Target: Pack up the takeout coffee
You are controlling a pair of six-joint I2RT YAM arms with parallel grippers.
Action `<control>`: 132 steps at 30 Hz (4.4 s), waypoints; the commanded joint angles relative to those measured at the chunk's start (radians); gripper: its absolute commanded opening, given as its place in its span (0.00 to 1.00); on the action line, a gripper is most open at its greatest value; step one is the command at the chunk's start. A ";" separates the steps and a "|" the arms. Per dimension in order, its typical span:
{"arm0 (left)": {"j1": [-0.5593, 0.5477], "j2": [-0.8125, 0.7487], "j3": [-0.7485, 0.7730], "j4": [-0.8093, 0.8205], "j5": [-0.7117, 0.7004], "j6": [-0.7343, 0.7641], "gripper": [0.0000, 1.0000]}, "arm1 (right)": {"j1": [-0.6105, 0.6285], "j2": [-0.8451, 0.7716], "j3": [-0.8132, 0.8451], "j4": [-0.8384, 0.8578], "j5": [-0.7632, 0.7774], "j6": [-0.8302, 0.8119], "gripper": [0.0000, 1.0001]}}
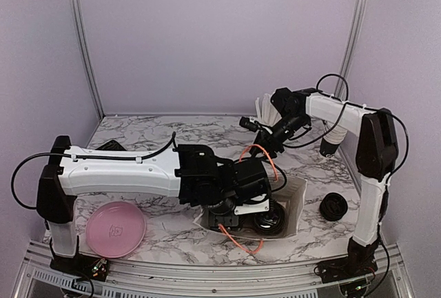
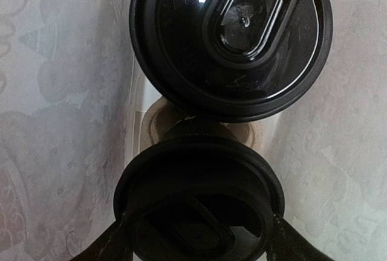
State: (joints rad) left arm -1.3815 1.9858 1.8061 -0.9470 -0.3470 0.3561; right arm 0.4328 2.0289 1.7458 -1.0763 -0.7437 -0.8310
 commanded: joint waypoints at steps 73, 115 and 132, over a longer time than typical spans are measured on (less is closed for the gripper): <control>0.103 0.000 0.328 -0.207 0.146 -0.204 0.99 | -0.144 -0.179 -0.053 -0.082 -0.027 -0.034 0.50; 0.150 -0.330 0.382 0.020 -0.086 -0.136 0.99 | -0.220 -0.303 0.133 0.103 0.052 0.289 0.43; 0.629 -0.748 -0.536 0.829 -0.292 -0.389 0.89 | -0.324 -0.162 0.220 0.265 0.129 0.490 0.34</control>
State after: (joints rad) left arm -0.8532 1.3170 1.3895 -0.3031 -0.7242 0.0807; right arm 0.1234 1.8332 1.9331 -0.8368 -0.6147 -0.3698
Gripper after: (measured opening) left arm 0.915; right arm 0.344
